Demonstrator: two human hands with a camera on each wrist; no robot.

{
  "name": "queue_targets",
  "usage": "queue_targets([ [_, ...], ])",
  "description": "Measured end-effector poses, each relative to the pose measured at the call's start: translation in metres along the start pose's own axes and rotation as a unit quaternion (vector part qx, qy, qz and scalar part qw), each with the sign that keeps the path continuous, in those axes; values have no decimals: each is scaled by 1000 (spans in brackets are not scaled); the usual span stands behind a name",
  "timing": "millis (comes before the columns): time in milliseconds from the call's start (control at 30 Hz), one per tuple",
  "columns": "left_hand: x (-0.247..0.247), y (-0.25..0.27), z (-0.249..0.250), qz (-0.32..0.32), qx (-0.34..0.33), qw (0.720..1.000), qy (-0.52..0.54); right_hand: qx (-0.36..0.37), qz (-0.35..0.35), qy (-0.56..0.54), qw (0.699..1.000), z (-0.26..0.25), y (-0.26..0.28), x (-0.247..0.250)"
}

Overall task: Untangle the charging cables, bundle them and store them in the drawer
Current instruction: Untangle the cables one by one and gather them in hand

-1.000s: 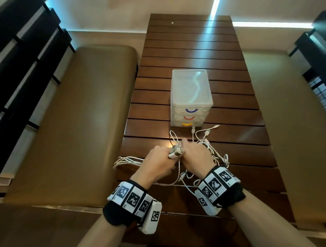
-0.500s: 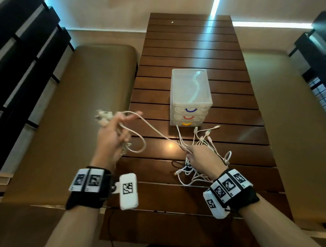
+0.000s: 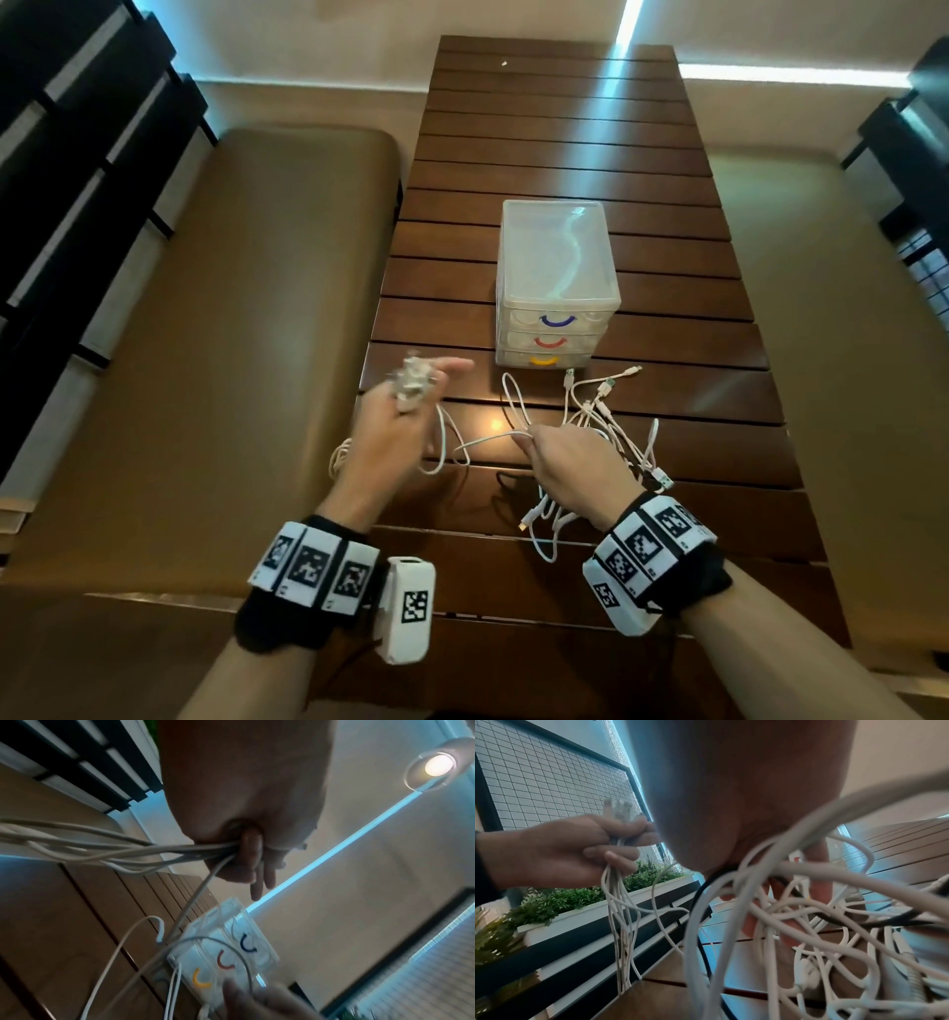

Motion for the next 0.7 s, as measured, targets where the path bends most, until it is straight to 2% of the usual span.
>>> queue_targets([
  [100,-39,1,4,-102,2,988,-120,18,19,-13,1000,-4,-3,2],
  [167,-56,5,0,-149,8,955,-255,41,21,2,999,-6,-2,2],
  [233,-63,6,2,-153,10,928,-338,48,8,22,999,-8,1,-1],
  [333,-62,6,7,-143,4,913,-383,29,0,14,999,-4,1,-5],
  [433,-56,5,6,-139,15,919,-369,23,-6,-10,1000,-3,-1,-5],
  [500,-48,2,-1,-120,33,936,-331,21,-14,-34,999,-4,0,-5],
  [600,-28,-6,-16,-56,71,969,-232,18,-5,-74,997,-3,2,-2],
  [700,-5,-12,-29,24,102,985,-138,18,-2,-91,996,-3,2,-1],
])
Point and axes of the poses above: each hand's wrist, its own y-axis away from the middle knuckle, its own x-axis out of the back of the hand, z = x × y, the point moved 8 cm from there along -y, towards the middle knuckle, and after that the axes turned 13 degrees about -y, right-handed, at the moved point
